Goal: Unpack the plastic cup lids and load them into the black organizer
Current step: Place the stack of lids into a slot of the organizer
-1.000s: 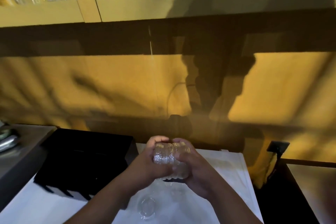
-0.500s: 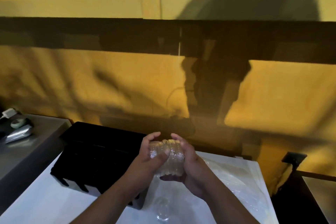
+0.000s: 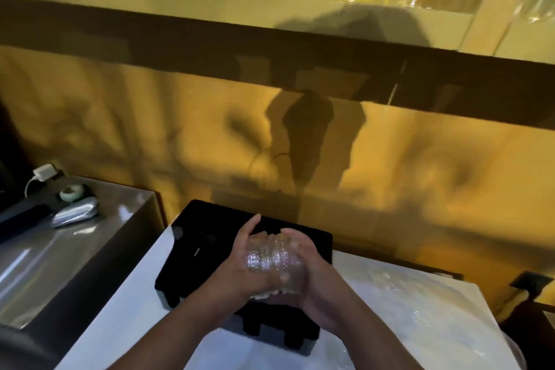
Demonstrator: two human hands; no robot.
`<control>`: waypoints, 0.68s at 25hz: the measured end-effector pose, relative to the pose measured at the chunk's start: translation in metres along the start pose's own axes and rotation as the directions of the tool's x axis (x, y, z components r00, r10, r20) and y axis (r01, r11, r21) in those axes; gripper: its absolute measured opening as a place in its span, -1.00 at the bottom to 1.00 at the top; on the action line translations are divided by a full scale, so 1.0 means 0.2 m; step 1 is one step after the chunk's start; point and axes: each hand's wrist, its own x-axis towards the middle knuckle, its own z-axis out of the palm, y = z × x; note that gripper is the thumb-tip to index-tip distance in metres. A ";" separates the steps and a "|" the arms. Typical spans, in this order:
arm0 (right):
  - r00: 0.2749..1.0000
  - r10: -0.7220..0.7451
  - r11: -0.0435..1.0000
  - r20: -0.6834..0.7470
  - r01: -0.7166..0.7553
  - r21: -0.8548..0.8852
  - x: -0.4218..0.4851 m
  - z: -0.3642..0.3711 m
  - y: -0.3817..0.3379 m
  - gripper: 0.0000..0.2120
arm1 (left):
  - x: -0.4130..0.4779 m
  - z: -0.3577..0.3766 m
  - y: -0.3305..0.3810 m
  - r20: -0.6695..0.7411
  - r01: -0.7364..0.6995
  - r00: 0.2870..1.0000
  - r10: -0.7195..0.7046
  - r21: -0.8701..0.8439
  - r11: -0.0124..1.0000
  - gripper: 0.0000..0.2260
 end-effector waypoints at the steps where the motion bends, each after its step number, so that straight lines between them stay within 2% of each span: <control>1: 0.999 -0.004 1.000 0.048 0.005 -0.030 0.01 0.03 0.03 -0.62 | -0.02 -0.06 0.00 0.005 0.017 1.000 -0.017 0.020 1.000 0.06; 3: 0.998 0.001 0.997 0.070 0.004 -0.074 0.03 0.08 0.07 -0.55 | -0.04 -0.13 0.02 -0.005 0.024 1.000 -0.024 0.040 0.999 -0.12; 5: 0.999 -0.016 0.991 0.029 0.019 -0.130 0.03 0.13 0.09 -0.58 | -0.05 -0.16 0.01 -0.067 0.018 0.998 -0.015 0.048 0.999 -0.37; 7: 0.999 -0.019 0.981 -0.025 0.014 -0.192 0.03 0.16 0.09 -0.56 | -0.04 -0.16 -0.01 -0.117 0.026 0.993 -0.023 0.021 0.999 -0.47; 10: 0.997 -0.020 0.978 -0.071 0.004 -0.211 0.04 0.17 0.08 -0.52 | -0.04 -0.14 -0.02 -0.129 0.043 0.991 -0.043 -0.002 0.999 -0.42; 14: 0.999 -0.011 0.991 -0.042 0.005 -0.137 0.02 0.09 0.04 -0.58 | 0.00 -0.10 -0.02 0.034 0.043 0.998 -0.046 0.075 0.996 -0.16; 17: 0.999 -0.009 0.996 -0.032 0.006 -0.090 0.00 -0.01 0.03 -0.59 | 0.04 -0.01 -0.02 0.030 0.035 0.999 -0.040 0.149 0.988 -0.30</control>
